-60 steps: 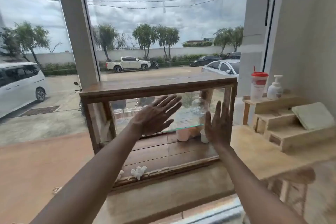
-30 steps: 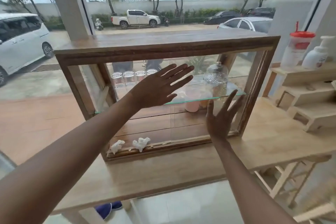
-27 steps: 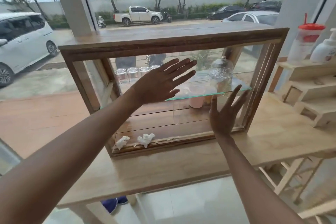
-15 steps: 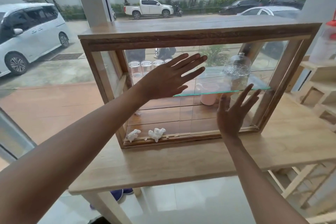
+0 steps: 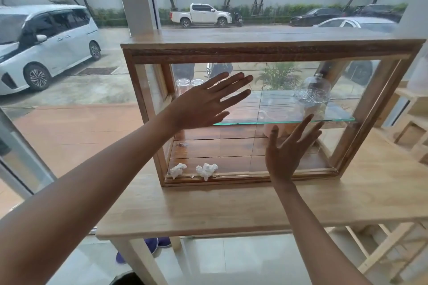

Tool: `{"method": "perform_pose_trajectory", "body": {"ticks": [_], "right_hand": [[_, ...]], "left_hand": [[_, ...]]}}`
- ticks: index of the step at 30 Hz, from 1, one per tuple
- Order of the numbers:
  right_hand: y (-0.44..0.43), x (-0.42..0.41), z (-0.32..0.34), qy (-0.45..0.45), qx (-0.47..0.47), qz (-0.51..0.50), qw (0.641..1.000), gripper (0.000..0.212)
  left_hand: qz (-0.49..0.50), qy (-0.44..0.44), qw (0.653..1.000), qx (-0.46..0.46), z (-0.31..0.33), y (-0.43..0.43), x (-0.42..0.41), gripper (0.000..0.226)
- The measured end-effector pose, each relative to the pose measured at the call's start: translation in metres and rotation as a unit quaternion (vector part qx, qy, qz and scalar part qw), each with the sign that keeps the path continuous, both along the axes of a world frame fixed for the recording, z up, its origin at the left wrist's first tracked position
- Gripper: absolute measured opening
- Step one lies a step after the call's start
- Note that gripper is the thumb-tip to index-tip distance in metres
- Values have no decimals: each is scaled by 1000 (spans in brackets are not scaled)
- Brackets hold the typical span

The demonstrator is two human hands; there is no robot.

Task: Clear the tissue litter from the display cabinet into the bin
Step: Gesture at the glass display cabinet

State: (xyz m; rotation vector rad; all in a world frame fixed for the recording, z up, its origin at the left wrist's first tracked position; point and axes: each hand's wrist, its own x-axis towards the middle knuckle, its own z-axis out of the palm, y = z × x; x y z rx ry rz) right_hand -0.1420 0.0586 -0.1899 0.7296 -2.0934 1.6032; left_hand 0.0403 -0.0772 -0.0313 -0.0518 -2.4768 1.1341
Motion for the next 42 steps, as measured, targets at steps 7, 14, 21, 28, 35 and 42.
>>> {"method": "perform_pose_trajectory", "body": {"ticks": [7,14,21,28,35,42], "right_hand": [[-5,22,2,9,1,17,1000,84],[-5,24,3,6,7,22,1000,84],[-3,22,2,10,5,27,1000,84],[-4,24,2,13,3,35,999,84],[2,19,-3,17,5,45,999,83],[22,34,-21,86,0,76,993,57]], "left_hand": [[28,3,1000,-3,-1,-2,22,65],[52,3,999,-7,-2,2,24,66],[61,8,998,2,-4,5,23,64],[70,2,997,14,-5,3,25,66],[58,18,996,58,-13,6,35,64],[84,149,937,304,-91,7,89,51]]}}
